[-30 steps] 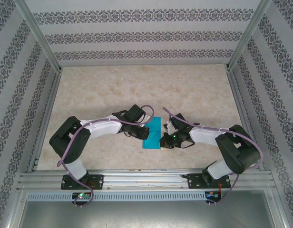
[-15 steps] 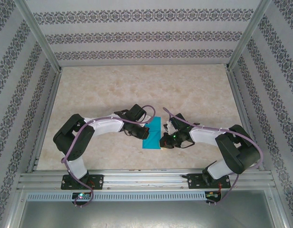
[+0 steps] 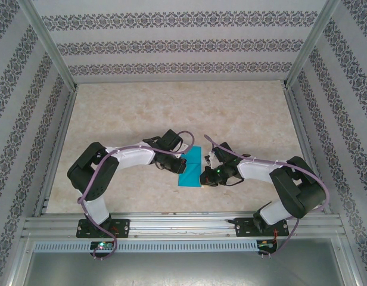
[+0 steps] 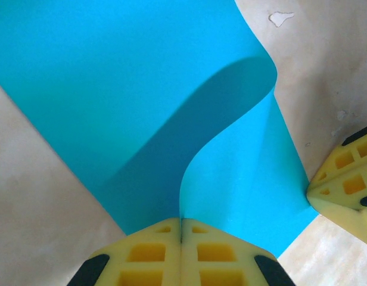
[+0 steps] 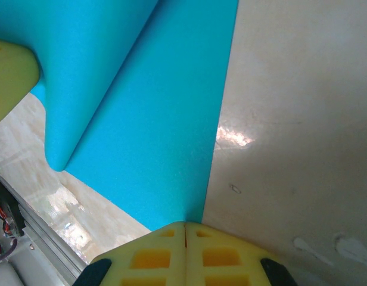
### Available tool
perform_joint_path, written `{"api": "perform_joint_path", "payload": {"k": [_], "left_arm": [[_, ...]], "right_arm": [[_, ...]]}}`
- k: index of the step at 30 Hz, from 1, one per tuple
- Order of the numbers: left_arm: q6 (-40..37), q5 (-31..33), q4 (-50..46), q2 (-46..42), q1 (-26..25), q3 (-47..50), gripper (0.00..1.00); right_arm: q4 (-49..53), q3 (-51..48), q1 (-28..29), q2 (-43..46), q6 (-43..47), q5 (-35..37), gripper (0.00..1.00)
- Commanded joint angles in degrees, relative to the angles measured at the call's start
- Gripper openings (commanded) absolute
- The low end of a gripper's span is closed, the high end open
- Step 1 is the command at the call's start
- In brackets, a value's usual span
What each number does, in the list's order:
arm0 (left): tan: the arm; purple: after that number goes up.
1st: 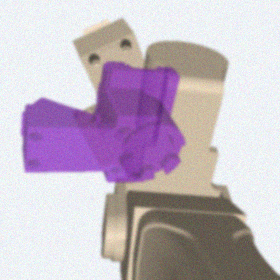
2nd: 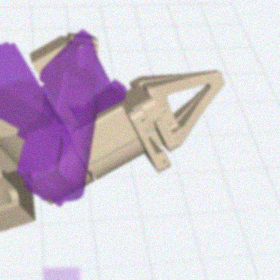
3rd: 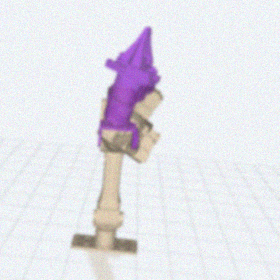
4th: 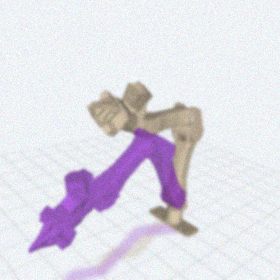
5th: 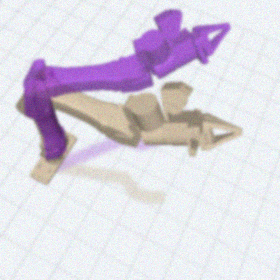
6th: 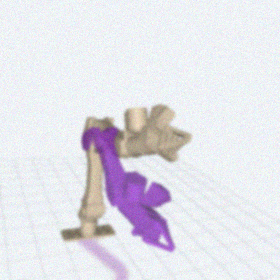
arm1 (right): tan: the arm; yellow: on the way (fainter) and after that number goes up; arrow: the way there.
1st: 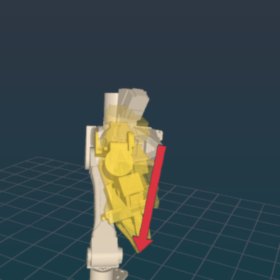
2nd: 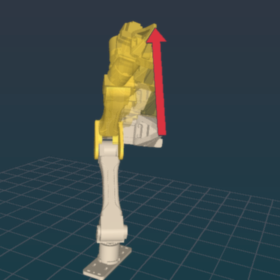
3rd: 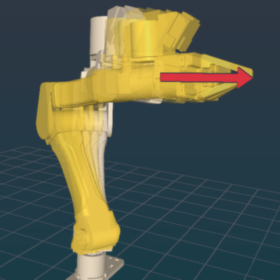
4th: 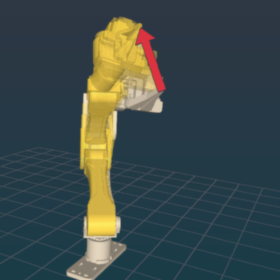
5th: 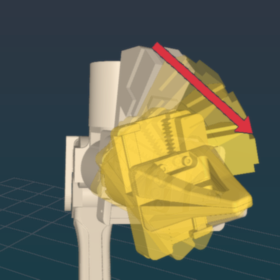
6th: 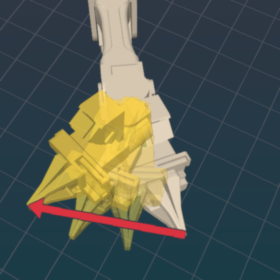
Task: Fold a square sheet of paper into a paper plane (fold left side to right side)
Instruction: Fold the triangle a second time at the center of the table.
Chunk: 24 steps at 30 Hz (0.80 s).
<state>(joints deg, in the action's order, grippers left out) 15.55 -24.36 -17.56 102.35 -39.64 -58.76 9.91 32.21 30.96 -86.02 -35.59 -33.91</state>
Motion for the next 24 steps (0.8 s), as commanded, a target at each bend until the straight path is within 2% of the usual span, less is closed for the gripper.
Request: {"api": "perform_joint_path", "payload": {"k": [1,19,24], "left_arm": [[-1.57,0.81,-1.67,1.18,0.66,-1.67,0.04],[-1.93,0.34,-1.51,2.89,0.76,-1.79,0.04],[-2.02,0.37,-1.77,3.9,0.7,-1.25,0.04]], "right_arm": [[3.93,-0.66,-0.21,-1.98,1.21,3.76,0.0],[3.99,-0.24,-0.29,-1.93,1.31,3.2,0.0],[2.6,0.79,-0.61,0.98,0.08,0.95,0.0]]}}
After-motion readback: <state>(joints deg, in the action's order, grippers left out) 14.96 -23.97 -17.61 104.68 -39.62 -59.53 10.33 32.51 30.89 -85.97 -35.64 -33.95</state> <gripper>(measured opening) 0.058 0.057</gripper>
